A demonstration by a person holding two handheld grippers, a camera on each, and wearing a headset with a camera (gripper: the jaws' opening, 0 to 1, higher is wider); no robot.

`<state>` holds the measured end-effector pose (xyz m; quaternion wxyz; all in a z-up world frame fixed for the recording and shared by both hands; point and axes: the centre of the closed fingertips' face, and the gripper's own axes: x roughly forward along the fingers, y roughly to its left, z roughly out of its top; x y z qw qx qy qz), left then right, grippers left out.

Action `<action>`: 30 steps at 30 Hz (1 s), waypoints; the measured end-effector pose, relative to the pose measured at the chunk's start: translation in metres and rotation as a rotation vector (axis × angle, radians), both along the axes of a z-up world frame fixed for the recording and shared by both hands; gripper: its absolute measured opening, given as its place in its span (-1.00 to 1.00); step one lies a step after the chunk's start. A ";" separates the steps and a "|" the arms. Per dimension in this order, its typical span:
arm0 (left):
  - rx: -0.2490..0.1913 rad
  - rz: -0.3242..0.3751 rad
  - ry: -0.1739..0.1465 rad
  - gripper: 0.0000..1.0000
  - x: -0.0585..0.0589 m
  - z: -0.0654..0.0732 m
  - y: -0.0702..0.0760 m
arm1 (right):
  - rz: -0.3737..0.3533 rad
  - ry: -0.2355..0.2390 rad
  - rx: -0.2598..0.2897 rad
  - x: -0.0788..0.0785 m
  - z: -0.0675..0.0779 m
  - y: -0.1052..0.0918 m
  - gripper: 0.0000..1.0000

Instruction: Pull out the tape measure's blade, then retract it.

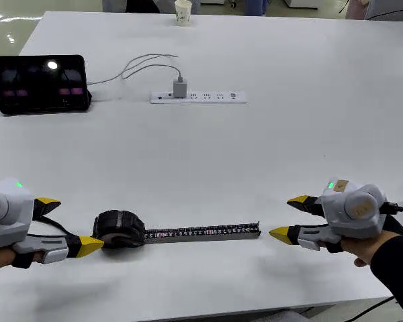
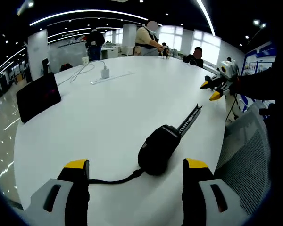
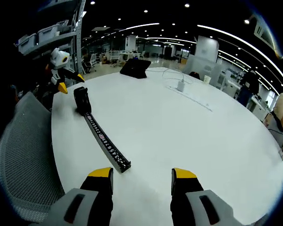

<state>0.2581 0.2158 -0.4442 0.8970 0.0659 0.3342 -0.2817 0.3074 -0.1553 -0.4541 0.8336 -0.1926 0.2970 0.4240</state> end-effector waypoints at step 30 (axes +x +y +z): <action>0.023 0.098 -0.066 0.98 -0.027 -0.002 0.022 | -0.067 0.005 0.028 -0.038 -0.011 -0.042 0.90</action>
